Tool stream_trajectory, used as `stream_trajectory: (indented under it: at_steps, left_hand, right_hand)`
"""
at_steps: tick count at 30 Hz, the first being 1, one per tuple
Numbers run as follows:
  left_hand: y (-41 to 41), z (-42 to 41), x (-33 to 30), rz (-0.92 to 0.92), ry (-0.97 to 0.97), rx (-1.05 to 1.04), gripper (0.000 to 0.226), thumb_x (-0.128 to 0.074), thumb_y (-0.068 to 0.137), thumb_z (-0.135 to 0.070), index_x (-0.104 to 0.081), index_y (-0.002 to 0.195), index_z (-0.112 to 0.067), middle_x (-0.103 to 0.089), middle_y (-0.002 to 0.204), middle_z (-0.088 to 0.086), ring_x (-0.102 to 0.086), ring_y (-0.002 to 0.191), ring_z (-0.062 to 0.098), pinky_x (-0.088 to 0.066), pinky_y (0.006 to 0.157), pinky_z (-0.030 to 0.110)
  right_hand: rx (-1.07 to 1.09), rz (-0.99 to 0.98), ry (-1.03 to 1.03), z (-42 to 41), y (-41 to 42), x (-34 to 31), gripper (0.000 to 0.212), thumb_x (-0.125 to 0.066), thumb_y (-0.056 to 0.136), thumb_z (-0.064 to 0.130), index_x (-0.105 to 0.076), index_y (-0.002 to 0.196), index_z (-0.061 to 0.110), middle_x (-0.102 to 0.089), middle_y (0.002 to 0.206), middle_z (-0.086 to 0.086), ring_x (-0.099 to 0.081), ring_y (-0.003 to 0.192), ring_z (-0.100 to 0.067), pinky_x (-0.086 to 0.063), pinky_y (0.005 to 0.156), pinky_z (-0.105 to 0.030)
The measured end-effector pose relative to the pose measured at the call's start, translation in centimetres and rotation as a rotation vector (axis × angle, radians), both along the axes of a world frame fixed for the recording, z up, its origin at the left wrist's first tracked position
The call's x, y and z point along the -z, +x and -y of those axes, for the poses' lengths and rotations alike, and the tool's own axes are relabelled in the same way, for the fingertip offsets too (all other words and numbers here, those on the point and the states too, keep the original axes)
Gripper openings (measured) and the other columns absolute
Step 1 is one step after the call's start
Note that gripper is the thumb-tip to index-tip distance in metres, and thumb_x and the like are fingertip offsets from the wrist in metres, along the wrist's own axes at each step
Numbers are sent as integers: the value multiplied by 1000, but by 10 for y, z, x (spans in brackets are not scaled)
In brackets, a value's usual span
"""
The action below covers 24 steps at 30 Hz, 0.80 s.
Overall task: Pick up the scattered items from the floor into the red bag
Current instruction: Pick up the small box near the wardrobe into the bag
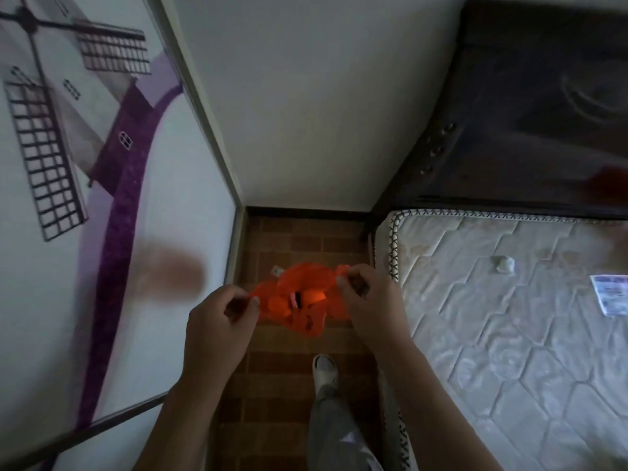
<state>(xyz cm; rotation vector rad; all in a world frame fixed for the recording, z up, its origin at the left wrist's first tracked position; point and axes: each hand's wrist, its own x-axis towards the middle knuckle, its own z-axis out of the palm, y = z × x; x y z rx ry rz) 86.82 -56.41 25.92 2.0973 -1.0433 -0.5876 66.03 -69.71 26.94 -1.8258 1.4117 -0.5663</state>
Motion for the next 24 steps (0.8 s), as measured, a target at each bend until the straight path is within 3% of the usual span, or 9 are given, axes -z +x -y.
stream_trajectory:
  at_steps: [7,13,17,20,24]
  left_hand:
    - [6,75,78,-27,138,47,5,-75,94,-26,-71,91,-25,-70,83,-15,-67,79,0,-61,75,31]
    - [12,129,96,-25,147,64,7,-72,96,-30,-69,91,-26,-69,84,-15,-67,80,0,-63,72,32]
    - [23,148,102,-44,123,73,9,-70,97,-32,-69,92,-25,-69,86,-15,-67,82,0,-59,71,22]
    - [39,152,111,-47,106,90,9,-71,97,-31,-69,94,-22,-69,88,-14,-68,83,-1,-55,69,15]
    - [64,154,121,-27,95,178,9,-73,96,-28,-69,91,-22,-68,84,-13,-66,78,-2,-55,66,15]
  right_hand:
    - [31,-102,121,68,-11,84,8,-71,96,31,-75,98,24,-64,69,15,-62,67,-2,-44,57,-19]
    - [88,-108,173,123,-13,111,11,-74,94,30,-76,102,22,-71,80,9,-68,76,-14,-59,69,-42]
    - [73,-132,181,139,-6,118,11,-71,96,32,-76,103,25,-73,81,10,-69,75,-11,-61,70,-44]
    - [86,-136,178,142,4,120,9,-72,96,26,-77,103,22,-72,80,10,-67,74,-8,-59,68,-38]
    - [96,-182,130,141,18,125,8,-71,97,24,-76,101,21,-70,79,8,-66,76,-12,-56,68,-37]
